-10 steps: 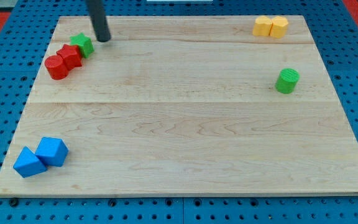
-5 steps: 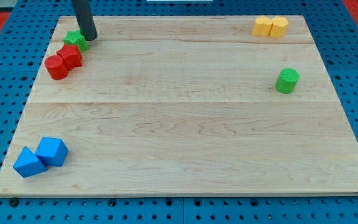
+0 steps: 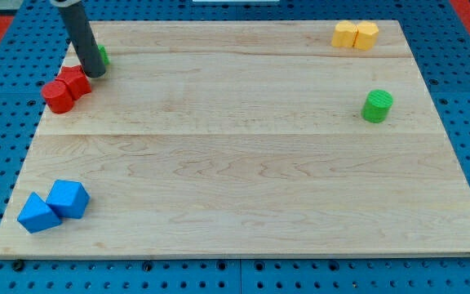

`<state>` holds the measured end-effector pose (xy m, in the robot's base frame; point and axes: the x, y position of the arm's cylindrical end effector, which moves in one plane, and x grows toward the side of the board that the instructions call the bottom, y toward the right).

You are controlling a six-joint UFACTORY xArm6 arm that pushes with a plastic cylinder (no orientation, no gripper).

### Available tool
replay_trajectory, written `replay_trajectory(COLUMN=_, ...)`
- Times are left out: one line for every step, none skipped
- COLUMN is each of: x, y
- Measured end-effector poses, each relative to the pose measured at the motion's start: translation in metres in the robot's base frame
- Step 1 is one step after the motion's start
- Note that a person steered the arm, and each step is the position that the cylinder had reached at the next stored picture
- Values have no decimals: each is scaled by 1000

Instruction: Slide the green star towards the top left

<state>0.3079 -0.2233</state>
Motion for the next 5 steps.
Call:
replay_trajectory(x=-34, y=0)
replay_trajectory(x=-43, y=0)
replay_trajectory(x=-38, y=2)
replay_trajectory(x=-37, y=2)
replay_trajectory(x=-37, y=2)
